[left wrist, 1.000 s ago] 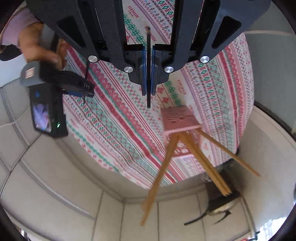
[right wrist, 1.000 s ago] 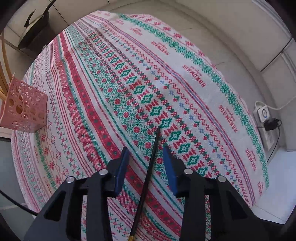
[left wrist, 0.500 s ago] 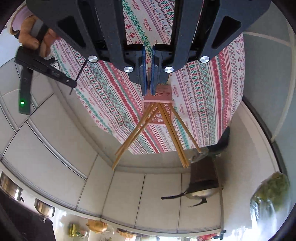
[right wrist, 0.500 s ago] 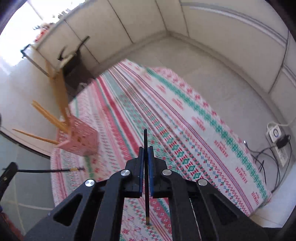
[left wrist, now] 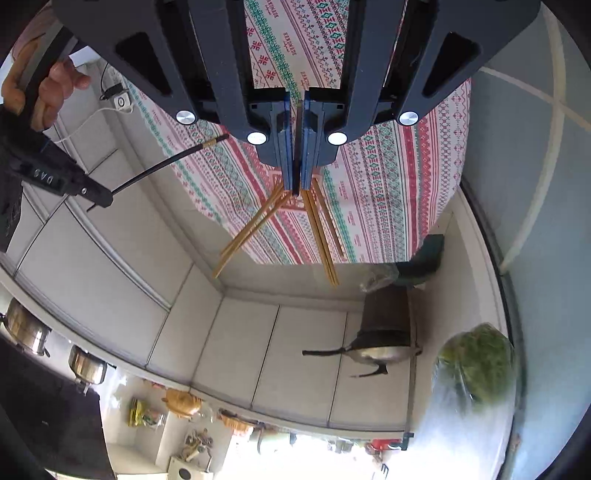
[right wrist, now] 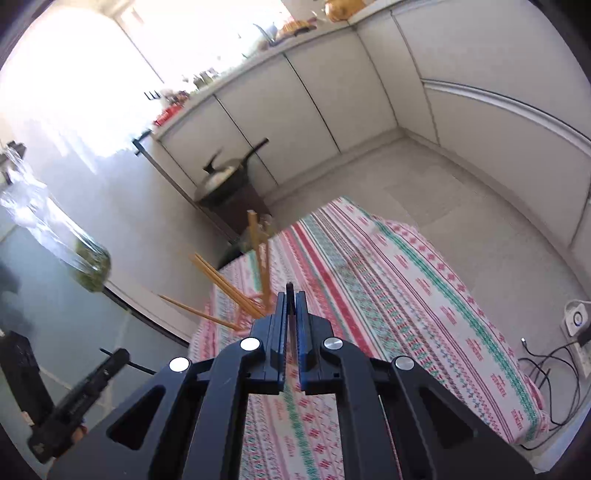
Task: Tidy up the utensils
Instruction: 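Carry both black chopsticks to the pink holder and insert them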
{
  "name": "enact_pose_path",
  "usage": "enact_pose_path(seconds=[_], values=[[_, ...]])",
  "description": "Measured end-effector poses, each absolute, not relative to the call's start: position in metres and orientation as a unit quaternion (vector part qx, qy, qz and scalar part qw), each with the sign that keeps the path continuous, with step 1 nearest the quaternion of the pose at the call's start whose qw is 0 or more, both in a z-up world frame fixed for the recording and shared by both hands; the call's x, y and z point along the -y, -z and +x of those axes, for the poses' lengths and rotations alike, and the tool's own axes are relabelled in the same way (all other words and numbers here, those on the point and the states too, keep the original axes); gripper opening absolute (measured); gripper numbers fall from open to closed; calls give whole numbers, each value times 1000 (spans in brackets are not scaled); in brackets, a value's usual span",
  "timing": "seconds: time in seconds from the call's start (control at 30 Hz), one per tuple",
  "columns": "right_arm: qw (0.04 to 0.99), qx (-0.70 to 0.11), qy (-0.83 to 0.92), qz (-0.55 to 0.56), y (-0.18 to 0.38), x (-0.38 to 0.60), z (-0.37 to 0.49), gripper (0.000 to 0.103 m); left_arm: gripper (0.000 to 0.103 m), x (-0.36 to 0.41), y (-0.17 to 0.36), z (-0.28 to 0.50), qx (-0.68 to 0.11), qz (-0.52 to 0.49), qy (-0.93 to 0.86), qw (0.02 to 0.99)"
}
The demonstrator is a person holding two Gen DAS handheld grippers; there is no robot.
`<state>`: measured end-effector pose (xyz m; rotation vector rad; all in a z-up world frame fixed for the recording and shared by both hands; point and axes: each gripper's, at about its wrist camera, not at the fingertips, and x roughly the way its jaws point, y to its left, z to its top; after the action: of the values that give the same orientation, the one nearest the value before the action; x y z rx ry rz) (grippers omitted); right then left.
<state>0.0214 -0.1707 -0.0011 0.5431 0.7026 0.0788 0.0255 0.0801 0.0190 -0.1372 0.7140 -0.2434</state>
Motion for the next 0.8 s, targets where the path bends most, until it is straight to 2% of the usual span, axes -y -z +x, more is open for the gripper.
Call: enact_pose_path(seconds=[0.4, 0.63, 0.8], values=[[920, -282, -94, 256, -69, 151, 39, 5, 3, -75, -62, 36, -293, -76, 113, 947], [927, -262, -103, 249, -79, 149, 57, 5, 3, -61, -79, 72, -271, -72, 108, 954], [922, -273, -100, 256, -70, 152, 76, 5, 3, -52, -67, 103, -279, -75, 98, 953]])
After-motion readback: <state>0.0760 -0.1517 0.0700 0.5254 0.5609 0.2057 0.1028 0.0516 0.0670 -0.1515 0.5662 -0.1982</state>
